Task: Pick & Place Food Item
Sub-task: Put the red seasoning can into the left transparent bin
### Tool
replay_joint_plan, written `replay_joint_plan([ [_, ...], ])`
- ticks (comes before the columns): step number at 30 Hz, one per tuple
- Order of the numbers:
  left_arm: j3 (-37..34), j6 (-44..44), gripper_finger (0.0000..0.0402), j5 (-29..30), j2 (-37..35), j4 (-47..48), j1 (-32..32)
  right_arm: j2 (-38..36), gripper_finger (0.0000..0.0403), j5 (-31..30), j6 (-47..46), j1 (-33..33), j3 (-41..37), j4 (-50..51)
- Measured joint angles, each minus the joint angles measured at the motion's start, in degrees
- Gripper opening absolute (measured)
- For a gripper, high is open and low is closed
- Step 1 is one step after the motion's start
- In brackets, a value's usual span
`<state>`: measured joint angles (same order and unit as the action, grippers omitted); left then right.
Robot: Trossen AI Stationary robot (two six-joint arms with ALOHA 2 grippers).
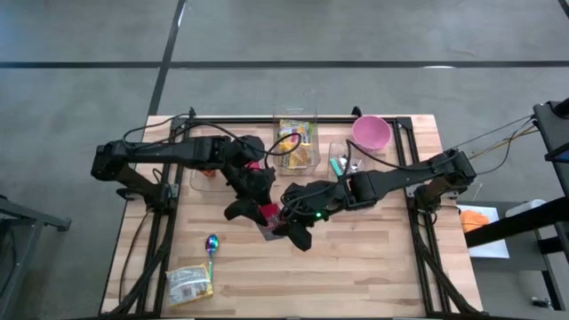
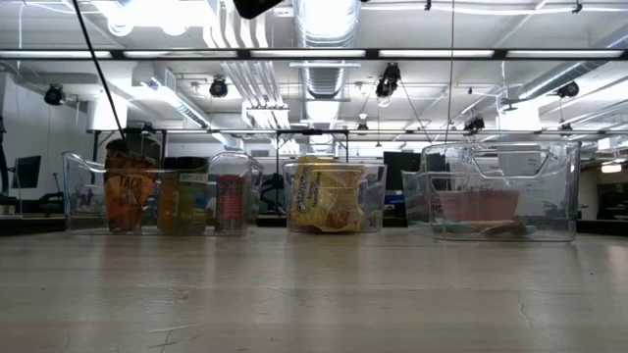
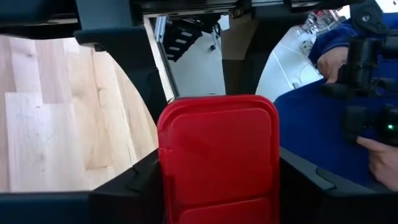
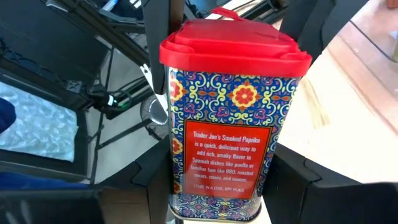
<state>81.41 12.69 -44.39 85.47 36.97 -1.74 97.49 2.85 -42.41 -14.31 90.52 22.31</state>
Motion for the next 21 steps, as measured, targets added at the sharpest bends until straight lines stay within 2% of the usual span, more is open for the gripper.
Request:
replay_joint_plan([
  [13, 0.0, -0.3, 0.0216, 0.3, 0.0, 0.5, 0.0, 0.1, 0.0182, 0.2, 0.1, 0.0, 0.0, -0.2],
  [21, 0.0, -1.1, 0.0216, 0.2, 0.0, 0.4, 0.0, 0.1, 0.0226, 1.0, 0.0, 0.0, 0.0, -0.9],
])
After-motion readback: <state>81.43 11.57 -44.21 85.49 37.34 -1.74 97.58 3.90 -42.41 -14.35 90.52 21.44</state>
